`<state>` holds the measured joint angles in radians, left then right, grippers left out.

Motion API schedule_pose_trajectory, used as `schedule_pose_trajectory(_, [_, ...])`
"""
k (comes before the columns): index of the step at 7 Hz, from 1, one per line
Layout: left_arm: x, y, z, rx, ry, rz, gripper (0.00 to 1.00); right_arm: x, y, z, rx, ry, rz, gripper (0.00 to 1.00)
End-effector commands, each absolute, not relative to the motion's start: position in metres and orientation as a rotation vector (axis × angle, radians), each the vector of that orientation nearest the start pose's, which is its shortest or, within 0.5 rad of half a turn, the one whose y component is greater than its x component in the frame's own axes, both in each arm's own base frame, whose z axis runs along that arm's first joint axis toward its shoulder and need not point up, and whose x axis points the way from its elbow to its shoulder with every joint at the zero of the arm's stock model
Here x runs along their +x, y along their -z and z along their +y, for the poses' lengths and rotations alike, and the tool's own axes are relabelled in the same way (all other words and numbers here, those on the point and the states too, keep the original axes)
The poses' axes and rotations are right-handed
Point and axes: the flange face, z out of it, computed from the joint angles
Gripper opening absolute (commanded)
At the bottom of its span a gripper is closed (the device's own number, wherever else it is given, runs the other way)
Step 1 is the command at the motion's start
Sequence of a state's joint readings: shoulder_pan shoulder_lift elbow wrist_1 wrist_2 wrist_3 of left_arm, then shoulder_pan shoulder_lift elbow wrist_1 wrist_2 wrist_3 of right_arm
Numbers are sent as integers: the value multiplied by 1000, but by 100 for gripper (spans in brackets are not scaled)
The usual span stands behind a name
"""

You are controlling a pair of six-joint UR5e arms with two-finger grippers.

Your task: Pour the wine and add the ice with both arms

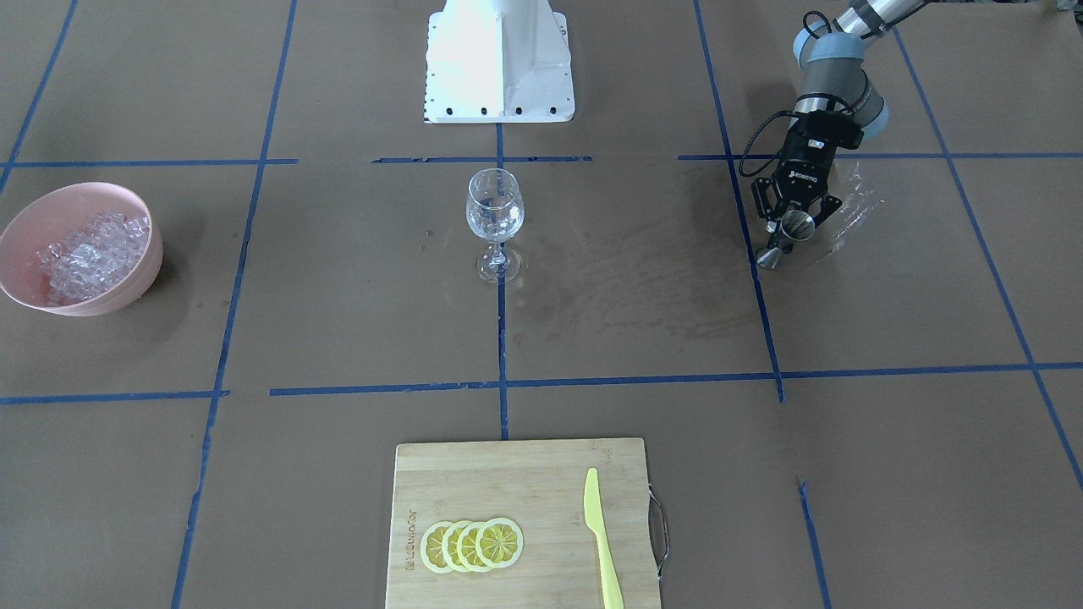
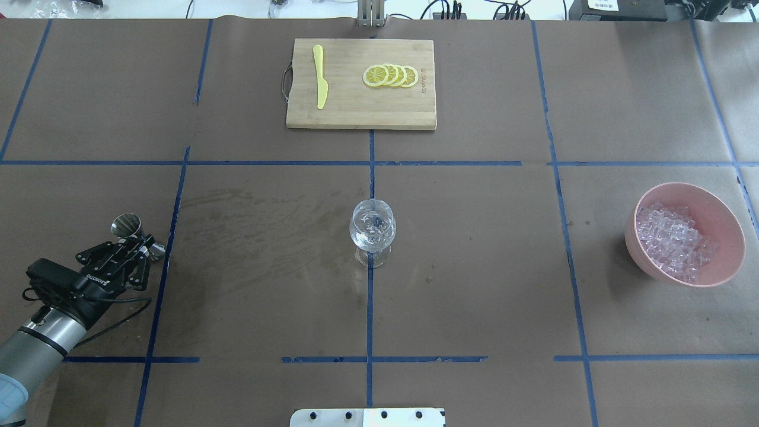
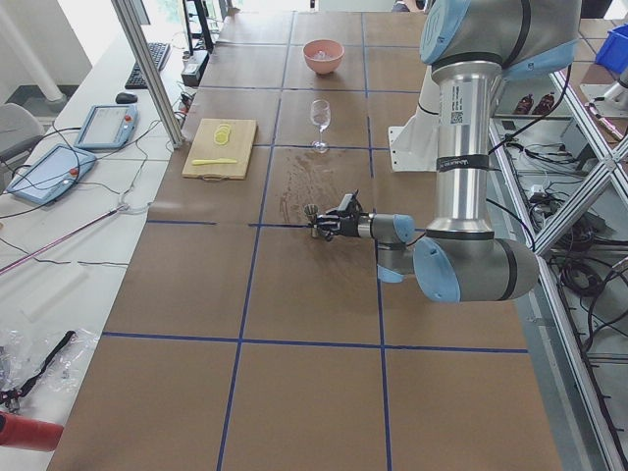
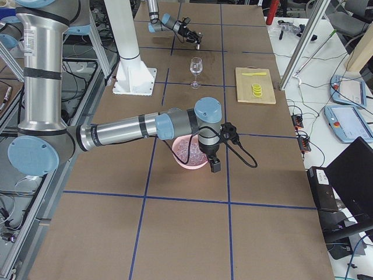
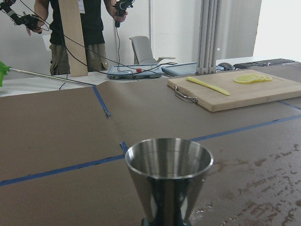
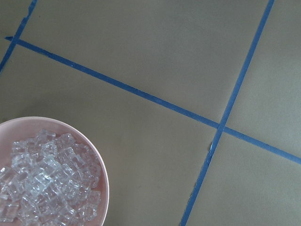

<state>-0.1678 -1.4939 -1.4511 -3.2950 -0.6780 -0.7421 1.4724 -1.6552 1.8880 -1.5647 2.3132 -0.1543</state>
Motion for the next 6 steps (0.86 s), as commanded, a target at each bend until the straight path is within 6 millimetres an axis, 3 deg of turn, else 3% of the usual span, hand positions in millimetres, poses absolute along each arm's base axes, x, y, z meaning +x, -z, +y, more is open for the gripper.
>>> schedule_pose_trajectory(1, [378, -566, -277, 1267, 155, 885, 30, 21, -543, -464, 249, 329, -735, 100])
schedule_pose_trajectory(6, [379, -568, -276, 1267, 150, 881, 67, 20, -542, -465, 251, 331, -735, 100])
